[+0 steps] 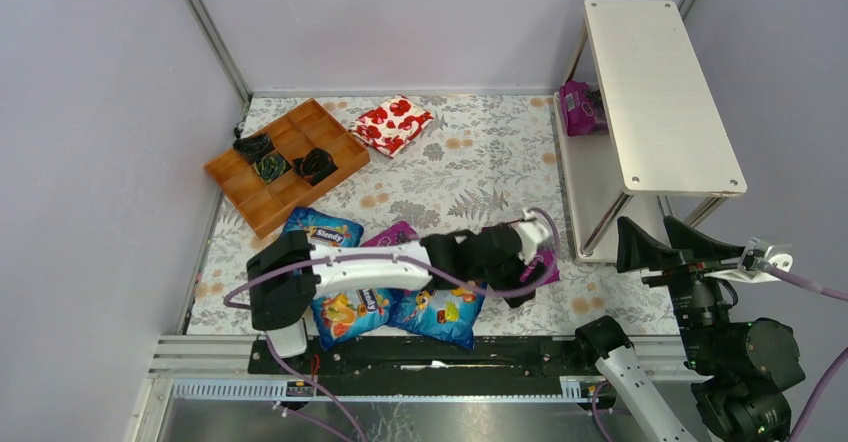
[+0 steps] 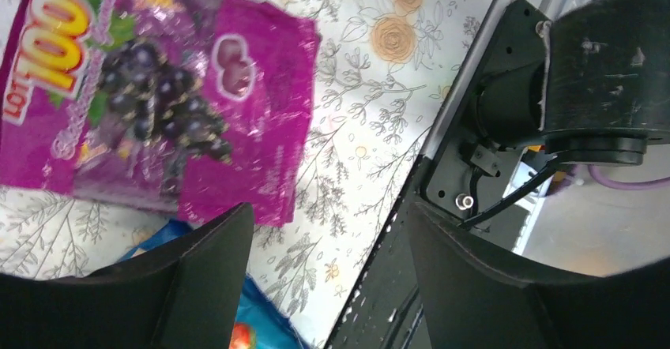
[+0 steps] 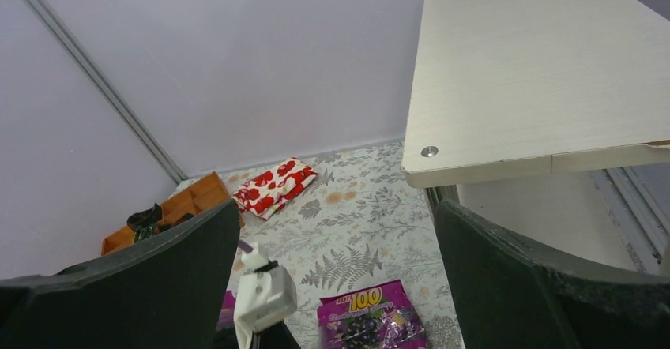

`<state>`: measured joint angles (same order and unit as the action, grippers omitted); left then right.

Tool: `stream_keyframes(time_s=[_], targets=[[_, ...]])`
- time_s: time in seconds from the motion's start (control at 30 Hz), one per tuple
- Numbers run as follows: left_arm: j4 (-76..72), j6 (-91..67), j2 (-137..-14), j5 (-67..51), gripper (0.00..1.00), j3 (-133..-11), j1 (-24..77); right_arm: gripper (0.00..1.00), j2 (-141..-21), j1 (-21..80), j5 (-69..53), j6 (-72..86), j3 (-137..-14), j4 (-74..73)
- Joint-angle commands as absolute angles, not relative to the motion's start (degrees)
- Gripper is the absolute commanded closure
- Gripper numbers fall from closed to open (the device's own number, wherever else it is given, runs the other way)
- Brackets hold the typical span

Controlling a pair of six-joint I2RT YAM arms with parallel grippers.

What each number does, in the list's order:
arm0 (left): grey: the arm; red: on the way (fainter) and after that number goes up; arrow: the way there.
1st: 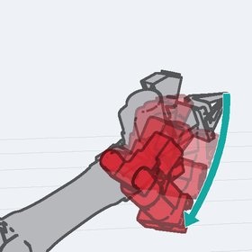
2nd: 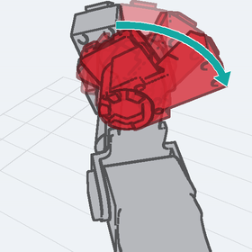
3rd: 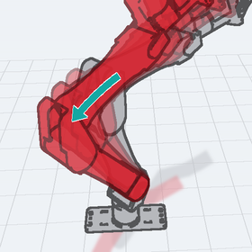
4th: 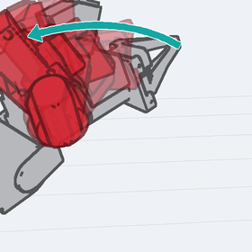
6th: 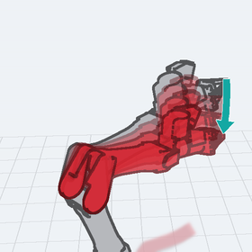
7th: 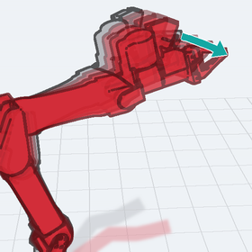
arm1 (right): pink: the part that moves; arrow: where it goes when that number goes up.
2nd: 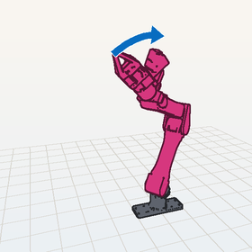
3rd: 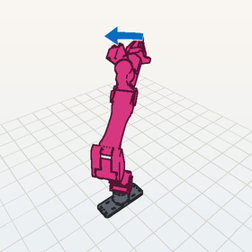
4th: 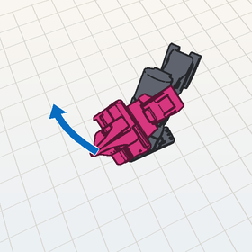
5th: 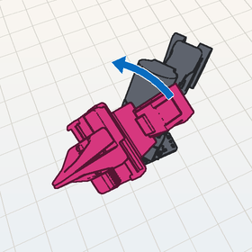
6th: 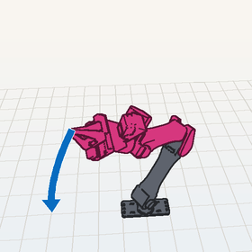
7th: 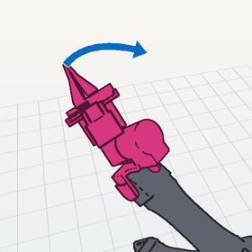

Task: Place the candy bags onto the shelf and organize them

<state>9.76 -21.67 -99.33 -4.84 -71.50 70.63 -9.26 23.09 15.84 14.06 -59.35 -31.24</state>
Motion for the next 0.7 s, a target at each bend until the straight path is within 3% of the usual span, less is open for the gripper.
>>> stream_keyframes(time_s=[0.0, 0.17, 0.47, 0.67], targets=[[9.7, -11.8, -102.4, 12.0, 0.3, -76.6, 77.9, 0.0, -8.7, 22.9, 16.5, 12.0, -62.1, -32.7], [10.0, -2.0, -107.8, 21.8, 0.31, -78.8, 84.0, 0.0, -7.9, 22.8, 16.4, 12.2, -63.3, -33.8], [11.1, 7.6, -117.9, 32.7, 0.28, -83.2, 85.5, 0.0, -5.6, 22.8, 16.4, 12.9, -65.0, -35.1], [9.0, 8.6, -120.0, 36.6, 0.43, -83.5, 85.5, 0.0, -6.5, 22.8, 16.1, 12.8, -66.4, -36.8]])
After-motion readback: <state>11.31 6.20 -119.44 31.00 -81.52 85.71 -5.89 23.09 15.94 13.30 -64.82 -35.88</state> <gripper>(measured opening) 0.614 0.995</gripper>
